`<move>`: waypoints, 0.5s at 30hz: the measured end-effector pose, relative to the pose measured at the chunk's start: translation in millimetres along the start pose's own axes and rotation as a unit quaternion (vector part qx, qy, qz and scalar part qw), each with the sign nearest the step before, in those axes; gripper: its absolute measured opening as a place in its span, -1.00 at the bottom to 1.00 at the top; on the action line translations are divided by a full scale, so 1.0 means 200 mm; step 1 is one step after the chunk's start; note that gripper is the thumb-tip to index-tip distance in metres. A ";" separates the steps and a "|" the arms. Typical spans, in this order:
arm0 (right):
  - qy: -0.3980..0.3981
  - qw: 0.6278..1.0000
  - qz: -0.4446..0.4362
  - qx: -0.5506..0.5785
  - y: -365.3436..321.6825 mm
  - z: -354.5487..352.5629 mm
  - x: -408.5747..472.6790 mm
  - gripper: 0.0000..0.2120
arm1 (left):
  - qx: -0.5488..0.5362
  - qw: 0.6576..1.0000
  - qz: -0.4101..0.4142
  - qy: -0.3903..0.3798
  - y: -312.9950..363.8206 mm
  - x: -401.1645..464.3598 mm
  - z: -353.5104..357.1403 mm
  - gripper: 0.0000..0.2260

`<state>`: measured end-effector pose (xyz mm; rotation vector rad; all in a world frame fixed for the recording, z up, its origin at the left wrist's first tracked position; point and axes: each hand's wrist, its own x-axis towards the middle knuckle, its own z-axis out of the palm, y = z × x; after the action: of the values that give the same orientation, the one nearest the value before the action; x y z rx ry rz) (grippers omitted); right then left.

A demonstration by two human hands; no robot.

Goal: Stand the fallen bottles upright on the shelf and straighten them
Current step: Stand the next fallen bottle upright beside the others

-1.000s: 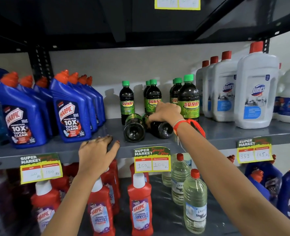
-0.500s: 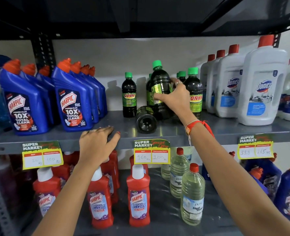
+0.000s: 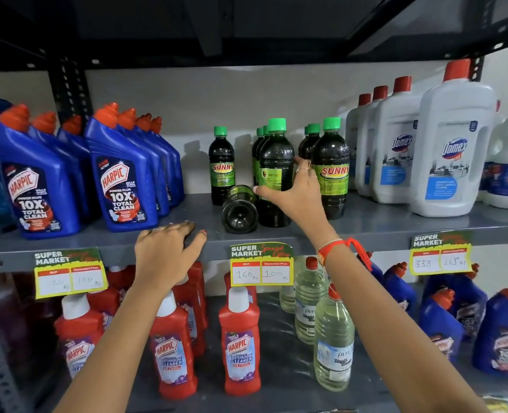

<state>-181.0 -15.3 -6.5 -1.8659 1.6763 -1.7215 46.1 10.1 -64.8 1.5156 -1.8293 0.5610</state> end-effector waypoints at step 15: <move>-0.127 0.962 0.148 0.193 0.03 -0.03 0.12 -0.48 | 0.005 1.000 0.003 0.003 0.00 0.00 0.01 -0.49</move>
<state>-195.5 -31.2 6.2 -1.4977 1.3268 -1.4828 45.8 9.3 -65.5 1.5147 -1.8291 0.5775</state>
